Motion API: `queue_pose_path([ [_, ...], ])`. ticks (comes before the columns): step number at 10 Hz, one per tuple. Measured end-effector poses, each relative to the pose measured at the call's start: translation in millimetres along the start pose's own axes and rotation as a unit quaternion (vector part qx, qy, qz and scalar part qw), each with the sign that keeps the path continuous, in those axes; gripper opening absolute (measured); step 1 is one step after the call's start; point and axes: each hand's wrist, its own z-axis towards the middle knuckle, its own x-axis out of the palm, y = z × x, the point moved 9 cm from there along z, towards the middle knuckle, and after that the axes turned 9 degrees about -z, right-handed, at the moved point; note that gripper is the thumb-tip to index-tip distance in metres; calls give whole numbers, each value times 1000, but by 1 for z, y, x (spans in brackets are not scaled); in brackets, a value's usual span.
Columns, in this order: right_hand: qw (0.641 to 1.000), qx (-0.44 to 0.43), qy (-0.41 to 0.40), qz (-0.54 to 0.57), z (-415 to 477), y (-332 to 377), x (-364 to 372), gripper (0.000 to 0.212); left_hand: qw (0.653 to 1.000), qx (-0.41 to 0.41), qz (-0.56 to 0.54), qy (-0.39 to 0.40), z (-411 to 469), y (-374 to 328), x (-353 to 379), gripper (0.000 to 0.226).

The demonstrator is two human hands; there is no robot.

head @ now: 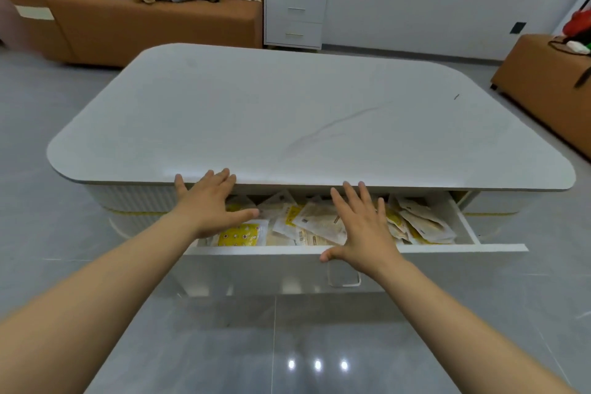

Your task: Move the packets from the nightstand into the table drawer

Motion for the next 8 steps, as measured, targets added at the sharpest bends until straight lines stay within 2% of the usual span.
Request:
queue_pose_path([
  [2,999,3,-30,-23,51,-7,-3,107,1000,15,9,1,0,1,1,97],
  [3,998,10,-56,-16,71,-12,-4,76,1000,12,1,1,0,2,5,97],
  [4,990,10,-142,-4,80,-12,-9,49,1000,12,-8,-6,-1,3,5,96],
  [5,975,19,-222,-11,85,-7,-18,42,1000,14,-13,-16,0,5,3,95],
  [6,973,49,-226,-19,86,-2,-20,41,1000,3,-8,-7,0,3,1,94],
  [7,979,22,-203,-14,80,3,-16,38,1000,-1,-8,-1,1,2,-1,92],
  [8,990,23,-125,62,56,-3,-9,48,999,3,-39,-25,-2,4,-4,81],
])
